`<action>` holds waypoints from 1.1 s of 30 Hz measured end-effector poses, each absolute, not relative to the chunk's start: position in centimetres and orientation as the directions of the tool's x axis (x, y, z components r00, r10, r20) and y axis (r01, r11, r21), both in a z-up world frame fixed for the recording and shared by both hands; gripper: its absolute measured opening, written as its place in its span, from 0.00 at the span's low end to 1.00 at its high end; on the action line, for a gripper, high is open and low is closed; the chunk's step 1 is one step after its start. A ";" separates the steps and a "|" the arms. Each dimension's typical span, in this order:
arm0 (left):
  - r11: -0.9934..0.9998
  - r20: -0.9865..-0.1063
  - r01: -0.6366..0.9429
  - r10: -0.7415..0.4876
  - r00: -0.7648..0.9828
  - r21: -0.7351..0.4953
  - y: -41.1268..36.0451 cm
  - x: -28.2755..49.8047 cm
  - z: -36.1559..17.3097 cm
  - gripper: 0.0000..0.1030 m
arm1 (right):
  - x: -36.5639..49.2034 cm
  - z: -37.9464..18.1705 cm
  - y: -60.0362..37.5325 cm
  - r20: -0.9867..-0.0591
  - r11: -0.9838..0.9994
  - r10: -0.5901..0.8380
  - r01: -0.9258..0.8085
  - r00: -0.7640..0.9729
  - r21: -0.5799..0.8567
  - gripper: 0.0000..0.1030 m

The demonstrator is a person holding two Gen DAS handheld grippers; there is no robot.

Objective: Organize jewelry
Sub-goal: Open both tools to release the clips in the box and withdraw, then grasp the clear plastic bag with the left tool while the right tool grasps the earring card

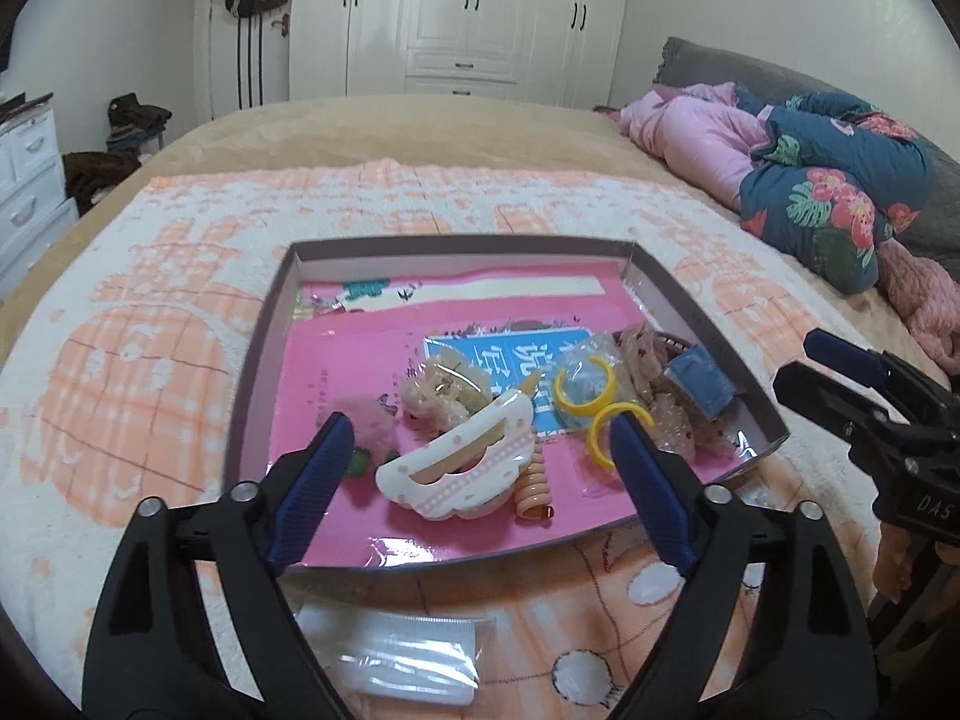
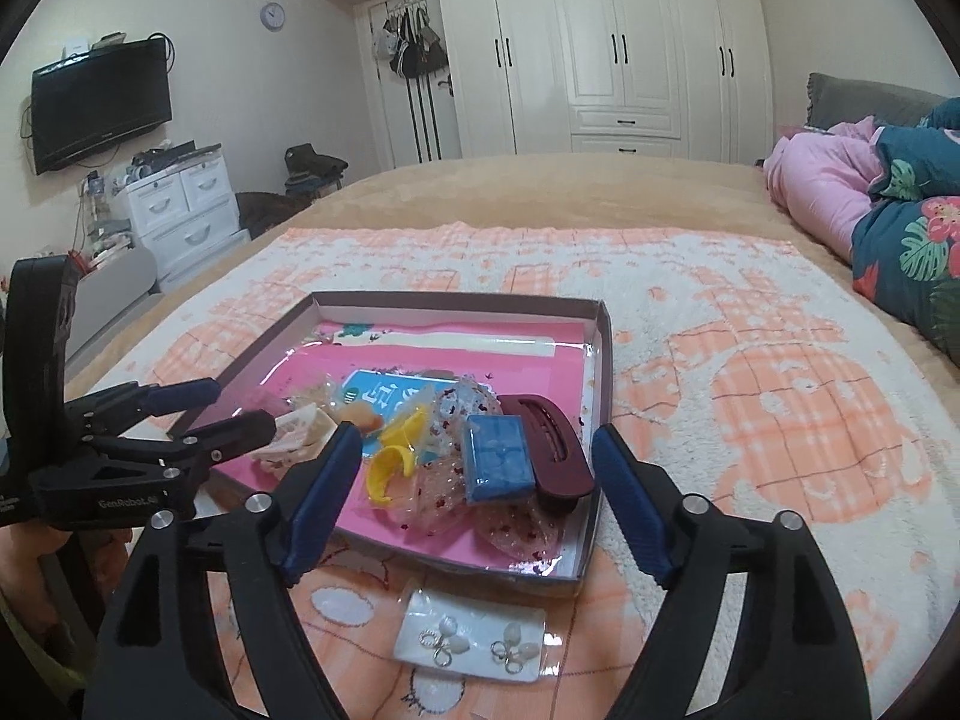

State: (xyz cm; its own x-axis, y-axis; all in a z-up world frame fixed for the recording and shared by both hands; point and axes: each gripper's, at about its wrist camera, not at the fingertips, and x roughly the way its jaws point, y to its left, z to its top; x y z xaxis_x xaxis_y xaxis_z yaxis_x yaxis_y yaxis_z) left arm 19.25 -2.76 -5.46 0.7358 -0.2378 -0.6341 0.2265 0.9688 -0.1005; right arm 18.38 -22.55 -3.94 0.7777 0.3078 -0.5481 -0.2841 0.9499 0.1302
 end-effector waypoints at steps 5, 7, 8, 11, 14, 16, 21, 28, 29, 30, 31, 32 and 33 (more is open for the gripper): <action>0.973 -0.599 0.207 -0.224 0.769 -0.099 -2.2 17.7 -4.4 0.88 | 17.0 -3.1 -22.8 -0.525 0.951 0.306 -0.283 0.794 0.127 0.82; 0.976 -0.586 0.194 -0.216 0.781 -0.101 -1.9 17.2 -4.2 0.89 | 16.6 -3.0 -23.1 -0.519 0.951 0.306 -0.281 0.798 0.129 0.84; 0.976 -0.582 0.190 -0.216 0.784 -0.107 -1.7 17.0 -4.1 0.89 | 16.2 -2.9 -23.2 -0.517 0.952 0.304 -0.279 0.800 0.128 0.84; 0.978 -0.567 0.177 -0.206 0.797 -0.107 -1.3 16.2 -3.8 0.89 | 15.6 -2.8 -23.5 -0.511 0.955 0.296 -0.266 0.807 0.132 0.85; 0.981 -0.558 0.160 -0.191 0.808 -0.105 -0.9 15.3 -3.5 0.89 | 14.6 -2.8 -23.9 -0.505 0.957 0.291 -0.257 0.813 0.138 0.86; 0.983 -0.554 0.152 -0.186 0.812 -0.106 -0.5 14.8 -3.5 0.89 | 14.2 -2.7 -24.0 -0.502 0.956 0.292 -0.258 0.815 0.137 0.86; 0.986 -0.549 0.136 -0.168 0.819 -0.098 0.2 13.5 -3.2 0.89 | 13.0 -2.8 -23.9 -0.502 0.956 0.293 -0.268 0.814 0.123 0.86; 0.988 -0.558 0.119 -0.154 0.815 -0.098 1.3 12.1 -3.4 0.89 | 11.6 -3.7 -23.6 -0.524 0.953 0.296 -0.286 0.799 0.103 0.86; 0.988 -0.563 0.116 -0.151 0.813 -0.097 1.4 11.9 -3.6 0.89 | 11.5 -3.8 -23.4 -0.528 0.952 0.295 -0.288 0.796 0.098 0.87; 0.989 -0.566 0.114 -0.149 0.811 -0.096 1.6 11.7 -3.7 0.89 | 11.4 -3.9 -23.3 -0.532 0.952 0.297 -0.292 0.793 0.096 0.87; 0.990 -0.570 0.110 -0.142 0.809 -0.092 1.8 11.5 -3.8 0.89 | 11.3 -4.1 -23.2 -0.535 0.950 0.299 -0.296 0.790 0.095 0.87; 0.990 -0.573 0.105 -0.138 0.808 -0.091 1.9 11.4 -3.9 0.89 | 11.2 -4.2 -23.1 -0.538 0.950 0.300 -0.299 0.788 0.092 0.87; 0.991 -0.578 0.103 -0.137 0.805 -0.090 2.0 11.2 -4.1 0.89 | 11.1 -4.3 -23.0 -0.540 0.950 0.300 -0.300 0.787 0.091 0.87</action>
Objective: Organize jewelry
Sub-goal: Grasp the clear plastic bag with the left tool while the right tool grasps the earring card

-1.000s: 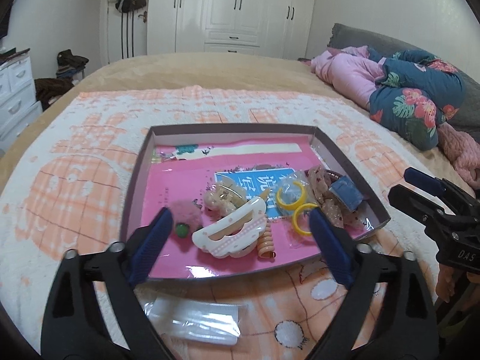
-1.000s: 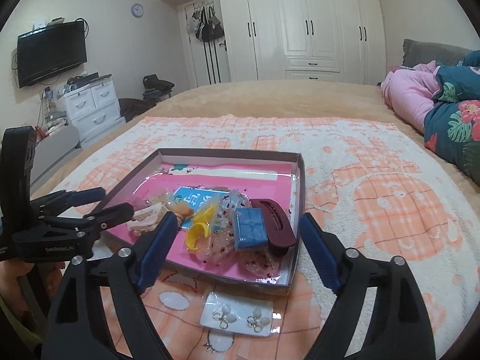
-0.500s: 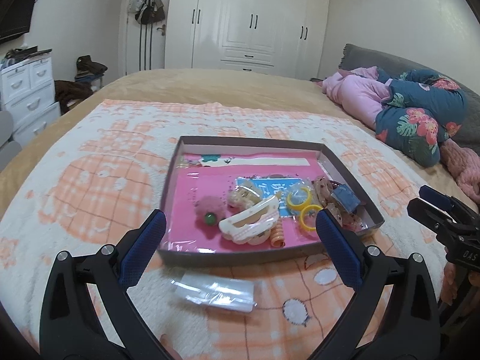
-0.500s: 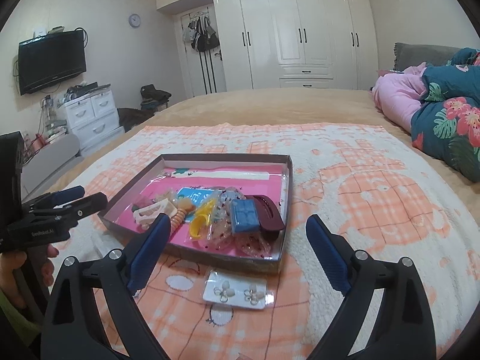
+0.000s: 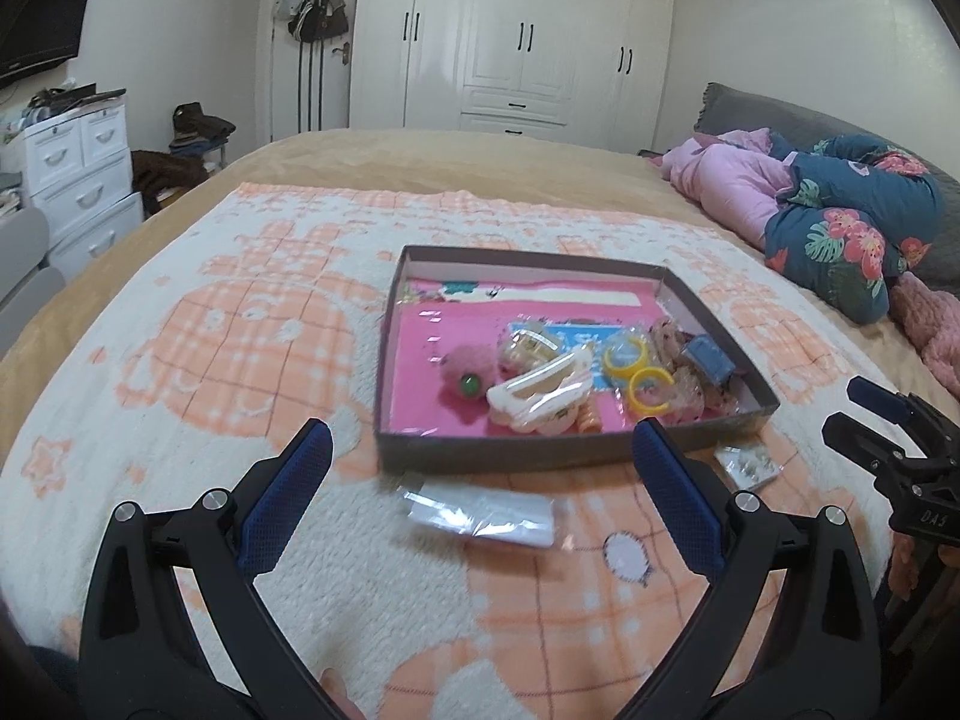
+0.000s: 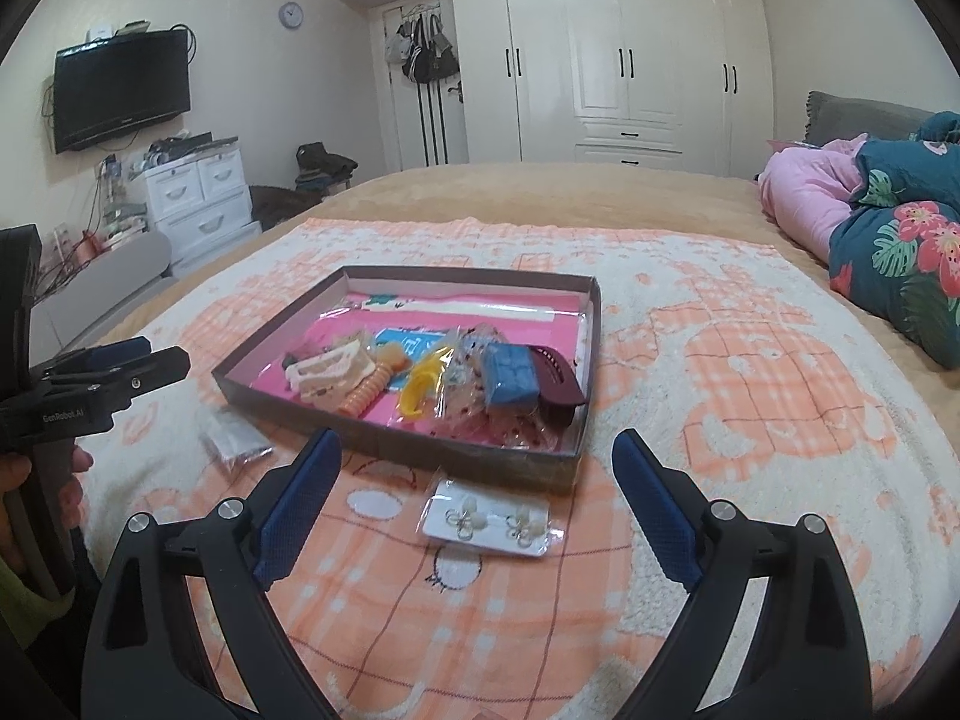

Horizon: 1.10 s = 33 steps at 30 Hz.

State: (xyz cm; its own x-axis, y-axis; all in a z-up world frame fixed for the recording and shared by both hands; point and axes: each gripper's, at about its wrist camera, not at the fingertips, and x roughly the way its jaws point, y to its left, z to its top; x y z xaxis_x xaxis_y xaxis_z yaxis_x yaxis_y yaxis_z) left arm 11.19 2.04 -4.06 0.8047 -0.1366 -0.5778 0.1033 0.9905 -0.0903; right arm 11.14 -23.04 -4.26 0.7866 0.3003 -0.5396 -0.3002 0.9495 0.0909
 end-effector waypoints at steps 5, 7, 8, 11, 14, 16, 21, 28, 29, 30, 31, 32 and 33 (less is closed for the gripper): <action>0.992 -0.603 0.096 -0.124 0.788 -0.078 2.6 10.5 -4.9 0.89 | 10.8 -4.9 -22.5 -0.559 0.946 0.306 -0.313 0.771 0.086 0.87; 0.993 -0.611 0.094 -0.120 0.783 -0.074 2.8 10.3 -5.2 0.89 | 10.9 -5.2 -22.4 -0.567 0.945 0.307 -0.315 0.764 0.086 0.87; 0.993 -0.616 0.093 -0.118 0.779 -0.073 2.9 10.3 -5.5 0.89 | 10.9 -5.4 -22.2 -0.575 0.944 0.308 -0.318 0.758 0.086 0.87; 0.993 -0.630 0.092 -0.116 0.768 -0.070 2.9 10.4 -6.1 0.89 | 10.9 -6.0 -21.9 -0.589 0.943 0.307 -0.324 0.748 0.081 0.87; 0.992 -0.640 0.107 -0.120 0.759 -0.059 2.6 10.6 -6.7 0.89 | 11.1 -6.8 -21.7 -0.605 0.944 0.298 -0.324 0.738 0.070 0.87; 0.992 -0.649 0.118 -0.124 0.750 -0.053 2.4 10.9 -7.3 0.89 | 11.4 -7.4 -21.8 -0.621 0.947 0.288 -0.313 0.729 0.072 0.87; 0.988 -0.675 0.151 -0.139 0.725 -0.041 1.6 11.7 -8.5 0.89 | 12.5 -8.8 -22.5 -0.652 0.955 0.276 -0.275 0.706 0.107 0.87; 0.986 -0.689 0.164 -0.126 0.714 -0.010 0.6 12.8 -9.5 0.89 | 13.9 -10.1 -22.6 -0.684 0.959 0.273 -0.251 0.676 0.135 0.87; 0.986 -0.691 0.165 -0.126 0.712 -0.011 0.5 13.0 -9.6 0.89 | 14.2 -10.4 -22.4 -0.692 0.957 0.276 -0.256 0.668 0.135 0.87; 0.986 -0.692 0.164 -0.125 0.711 -0.010 0.5 13.2 -9.7 0.89 | 14.4 -10.6 -22.1 -0.696 0.957 0.275 -0.260 0.663 0.131 0.87; 0.986 -0.695 0.164 -0.124 0.708 -0.010 0.4 13.4 -9.8 0.89 | 14.6 -10.9 -21.7 -0.702 0.957 0.270 -0.262 0.659 0.122 0.87; 0.986 -0.698 0.165 -0.125 0.705 -0.010 0.4 13.6 -9.9 0.89 | 14.8 -11.1 -21.4 -0.707 0.957 0.266 -0.265 0.655 0.115 0.87; 0.986 -0.701 0.166 -0.128 0.702 -0.014 0.3 13.8 -10.0 0.89 | 15.0 -11.2 -21.2 -0.709 0.957 0.265 -0.267 0.653 0.112 0.85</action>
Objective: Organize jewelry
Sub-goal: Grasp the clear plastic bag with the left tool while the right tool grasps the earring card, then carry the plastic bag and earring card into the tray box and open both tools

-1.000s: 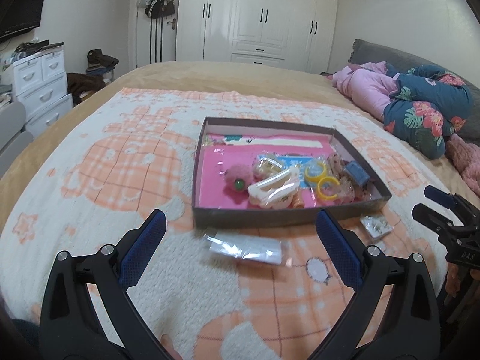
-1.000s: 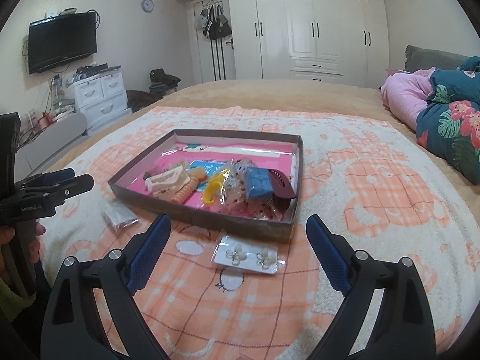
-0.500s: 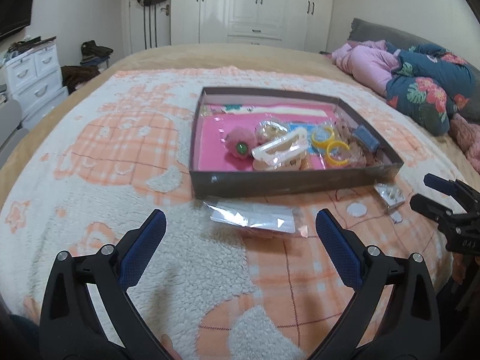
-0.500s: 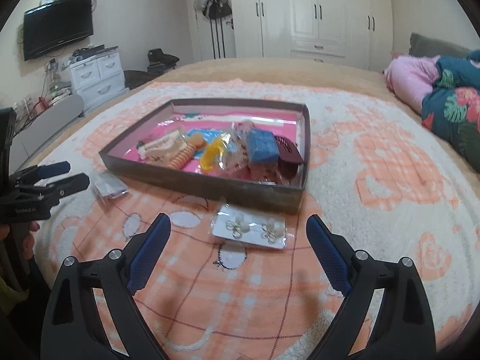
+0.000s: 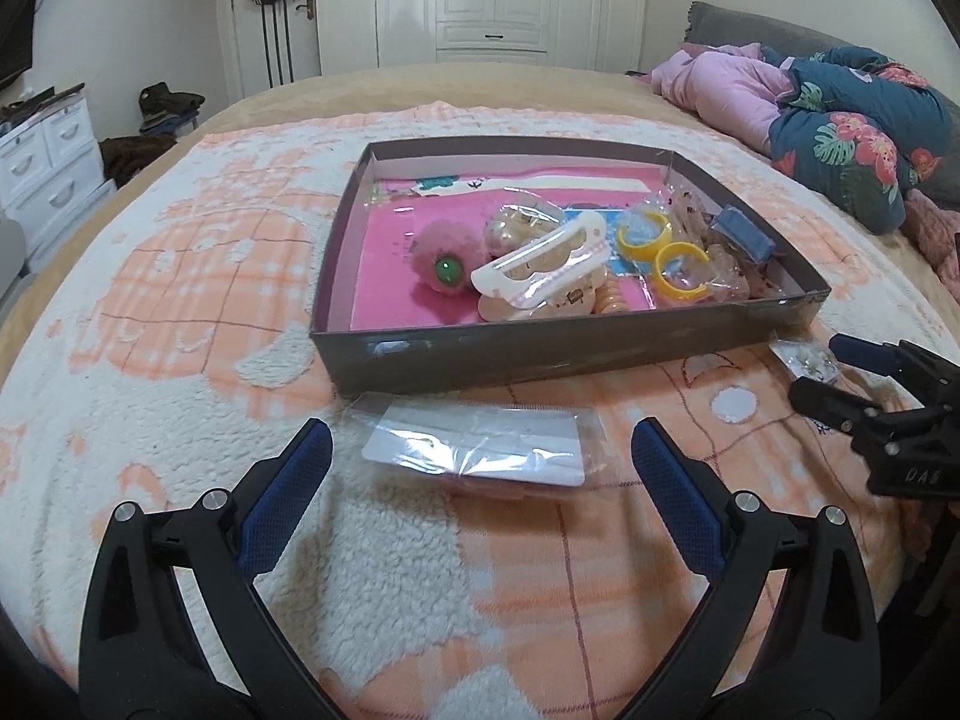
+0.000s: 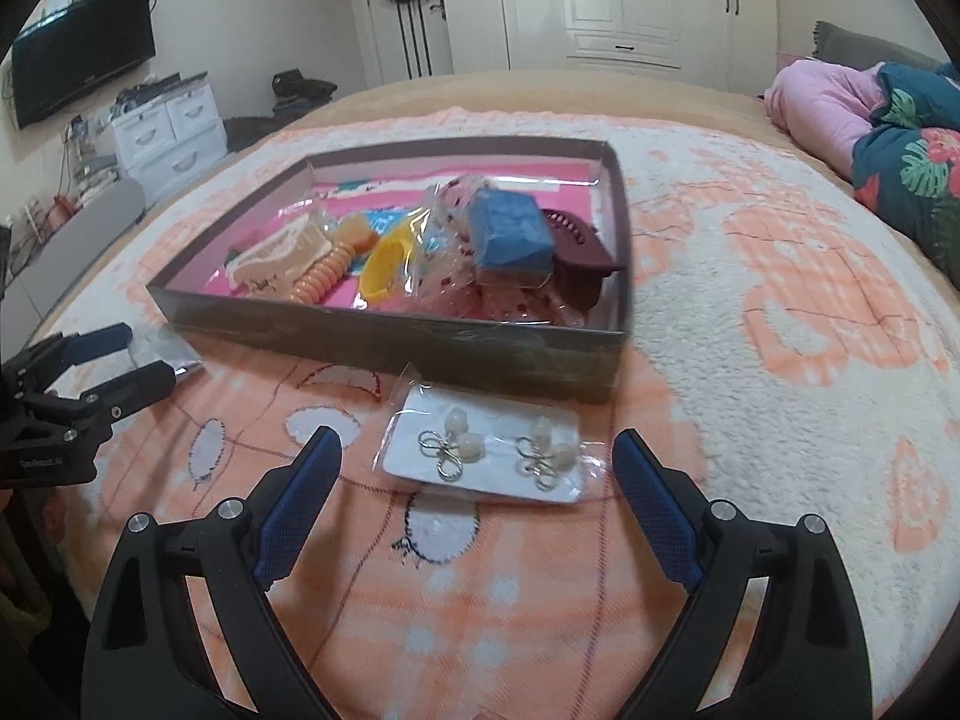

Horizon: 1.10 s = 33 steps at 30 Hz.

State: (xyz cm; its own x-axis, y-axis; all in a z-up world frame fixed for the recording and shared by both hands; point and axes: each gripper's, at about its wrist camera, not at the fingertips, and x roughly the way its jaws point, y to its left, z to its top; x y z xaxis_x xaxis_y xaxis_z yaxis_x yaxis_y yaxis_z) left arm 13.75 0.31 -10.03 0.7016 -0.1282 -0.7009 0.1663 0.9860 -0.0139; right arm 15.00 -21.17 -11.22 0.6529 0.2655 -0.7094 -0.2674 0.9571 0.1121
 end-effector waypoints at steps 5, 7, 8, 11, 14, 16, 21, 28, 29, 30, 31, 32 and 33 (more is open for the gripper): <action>0.986 -0.718 0.166 -0.134 0.684 -0.025 0.2 14.4 -10.6 0.89 | 15.0 -11.6 -20.2 -0.719 0.947 0.269 -0.314 0.641 0.075 0.65; 0.985 -0.720 0.165 -0.145 0.678 -0.043 0.4 14.5 -10.7 0.89 | 14.8 -11.5 -19.9 -0.714 0.937 0.294 -0.340 0.635 0.084 0.65; 0.985 -0.721 0.166 -0.146 0.677 -0.043 0.4 14.5 -10.7 0.88 | 14.6 -11.4 -19.7 -0.712 0.933 0.303 -0.350 0.633 0.085 0.65; 0.985 -0.725 0.171 -0.134 0.676 -0.023 0.3 14.4 -10.6 0.80 | 14.2 -11.1 -19.4 -0.705 0.919 0.335 -0.382 0.626 0.097 0.65; 0.983 -0.732 0.182 -0.141 0.667 -0.024 0.2 14.2 -10.6 0.79 | 13.7 -10.7 -19.5 -0.692 0.910 0.362 -0.398 0.625 0.116 0.65; 0.981 -0.729 0.193 -0.156 0.666 -0.033 0.2 14.0 -10.4 0.79 | 13.4 -10.4 -19.6 -0.685 0.908 0.369 -0.401 0.628 0.122 0.65; 0.977 -0.703 0.206 -0.181 0.688 -0.051 0.3 12.7 -9.1 0.79 | 12.6 -9.4 -20.1 -0.665 0.903 0.394 -0.403 0.635 0.149 0.65; 0.979 -0.646 0.180 -0.196 0.738 -0.091 1.6 11.8 -6.6 0.79 | 11.4 -8.0 -19.1 -0.626 0.886 0.417 -0.447 0.659 0.120 0.65; 0.980 -0.640 0.173 -0.194 0.744 -0.095 1.9 11.8 -6.4 0.79 | 11.2 -7.7 -18.8 -0.621 0.883 0.419 -0.456 0.663 0.109 0.65; 0.981 -0.636 0.169 -0.193 0.747 -0.099 2.0 11.9 -6.2 0.79 | 11.1 -7.5 -18.6 -0.617 0.881 0.421 -0.462 0.665 0.103 0.65; 0.981 -0.633 0.164 -0.192 0.750 -0.103 2.2 12.0 -6.0 0.79 | 11.2 -7.3 -18.4 -0.613 0.879 0.422 -0.467 0.668 0.097 0.65; 0.982 -0.628 0.156 -0.187 0.755 -0.104 2.5 12.1 -5.8 0.79 | 11.2 -7.1 -18.1 -0.607 0.877 0.423 -0.473 0.673 0.087 0.65; 0.983 -0.625 0.151 -0.184 0.759 -0.105 2.6 12.2 -5.6 0.79 | 11.3 -6.8 -17.9 -0.603 0.876 0.423 -0.476 0.677 0.081 0.65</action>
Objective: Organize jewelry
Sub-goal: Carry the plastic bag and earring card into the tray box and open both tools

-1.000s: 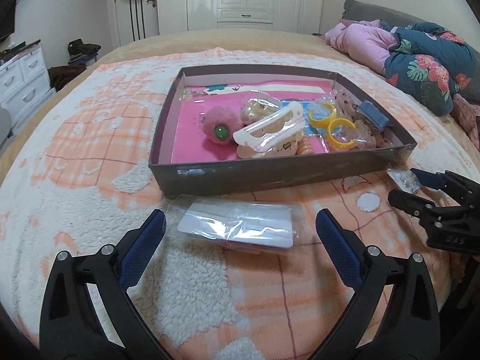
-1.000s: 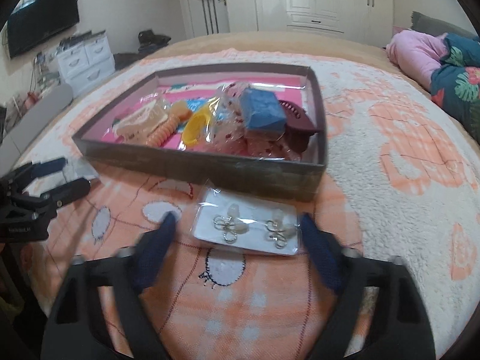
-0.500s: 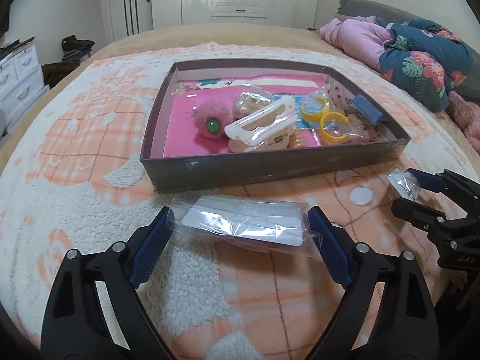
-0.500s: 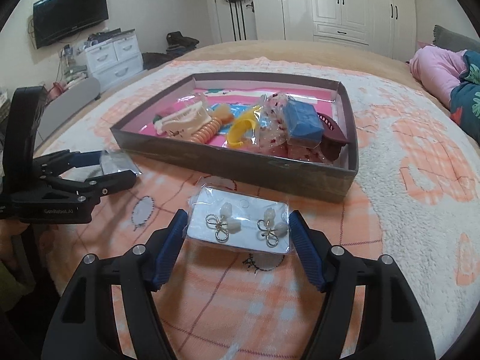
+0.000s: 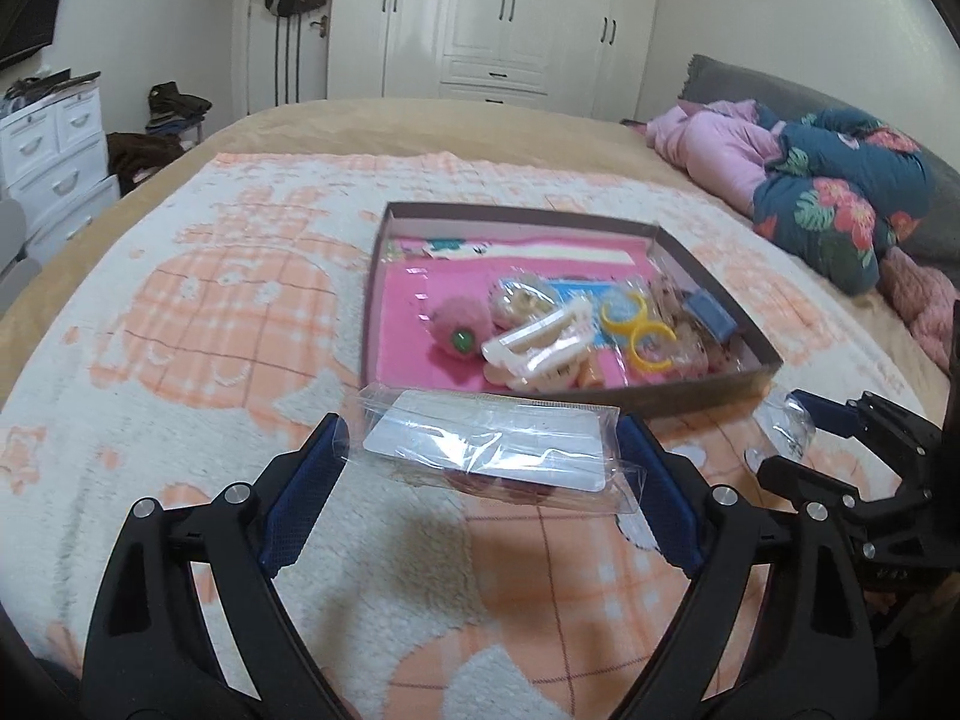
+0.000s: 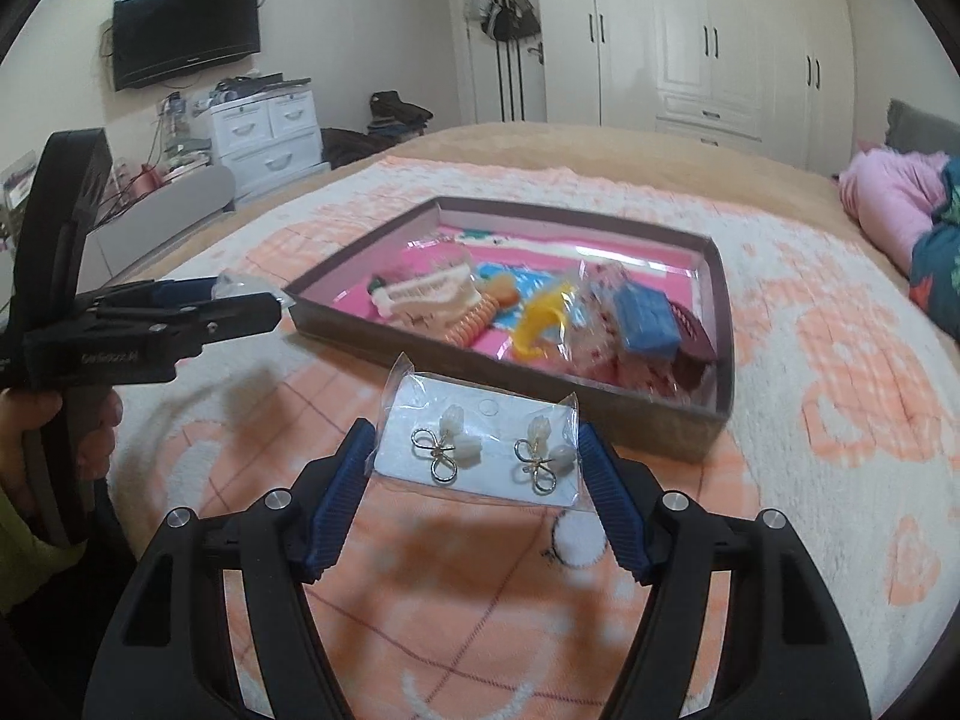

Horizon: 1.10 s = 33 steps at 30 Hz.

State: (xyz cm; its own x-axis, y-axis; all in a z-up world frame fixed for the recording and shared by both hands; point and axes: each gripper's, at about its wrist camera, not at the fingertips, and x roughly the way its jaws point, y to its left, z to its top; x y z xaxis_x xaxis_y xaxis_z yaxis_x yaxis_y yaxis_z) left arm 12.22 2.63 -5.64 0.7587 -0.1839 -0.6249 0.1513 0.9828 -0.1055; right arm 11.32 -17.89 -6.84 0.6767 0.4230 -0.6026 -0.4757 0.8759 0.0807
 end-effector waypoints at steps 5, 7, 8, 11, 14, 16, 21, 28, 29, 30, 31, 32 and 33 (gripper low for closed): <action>0.986 -0.612 0.124 -0.169 0.773 -0.116 3.5 13.1 -5.0 0.79 | 12.3 -5.8 -17.1 -0.585 0.877 0.421 -0.477 0.694 0.066 0.65; 0.986 -0.608 0.116 -0.164 0.777 -0.118 3.7 13.7 -4.7 0.79 | 12.9 -5.5 -16.8 -0.580 0.877 0.422 -0.477 0.697 0.065 0.65; 0.987 -0.607 0.114 -0.161 0.778 -0.117 3.8 13.8 -4.7 0.79 | 13.2 -5.4 -16.6 -0.578 0.879 0.418 -0.473 0.701 0.062 0.65; 0.988 -0.608 0.101 -0.151 0.780 -0.117 4.1 14.8 -4.5 0.79 | 14.1 -5.2 -16.4 -0.577 0.881 0.414 -0.469 0.704 0.059 0.65; 0.988 -0.606 0.091 -0.147 0.782 -0.122 4.4 16.0 -4.1 0.79 | 15.1 -5.0 -16.3 -0.575 0.885 0.409 -0.462 0.709 0.060 0.65; 0.989 -0.603 0.088 -0.143 0.785 -0.121 4.5 16.6 -4.0 0.79 | 15.7 -5.0 -16.2 -0.572 0.888 0.405 -0.456 0.713 0.060 0.65; 0.990 -0.603 0.086 -0.138 0.785 -0.115 4.1 18.0 -4.0 0.79 | 17.2 -5.0 -16.0 -0.573 0.896 0.391 -0.441 0.720 0.059 0.65; 0.993 -0.614 0.081 -0.116 0.781 -0.085 3.4 19.8 -4.4 0.79 | 19.3 -5.4 -15.9 -0.587 0.913 0.360 -0.405 0.725 0.059 0.65; 0.994 -0.616 0.082 -0.113 0.780 -0.079 3.2 20.2 -4.5 0.79 | 19.6 -5.6 -16.0 -0.591 0.915 0.354 -0.399 0.725 0.059 0.65; 0.993 -0.619 0.084 -0.114 0.777 -0.077 3.2 20.6 -4.6 0.79 | 19.8 -5.7 -16.0 -0.594 0.916 0.351 -0.396 0.724 0.059 0.65; 0.993 -0.622 0.085 -0.115 0.774 -0.078 3.1 21.1 -4.7 0.79 | 20.0 -5.8 -16.1 -0.597 0.919 0.346 -0.391 0.724 0.058 0.66; 0.993 -0.626 0.087 -0.117 0.771 -0.078 2.9 21.4 -4.8 0.79 | 20.3 -6.0 -16.1 -0.601 0.921 0.339 -0.385 0.724 0.055 0.66; 0.993 -0.629 0.088 -0.118 0.769 -0.079 2.8 21.7 -4.9 0.79 | 20.5 -6.1 -16.2 -0.604 0.922 0.337 -0.384 0.722 0.056 0.66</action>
State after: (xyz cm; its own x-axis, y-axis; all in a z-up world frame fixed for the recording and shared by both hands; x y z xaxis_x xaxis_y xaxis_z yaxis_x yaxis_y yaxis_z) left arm 21.72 2.83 -4.90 0.7688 -0.1181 -0.6285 0.0879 0.9930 -0.0791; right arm 20.46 -16.16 -6.07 0.7217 0.3374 -0.6043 -0.3844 0.9215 0.0555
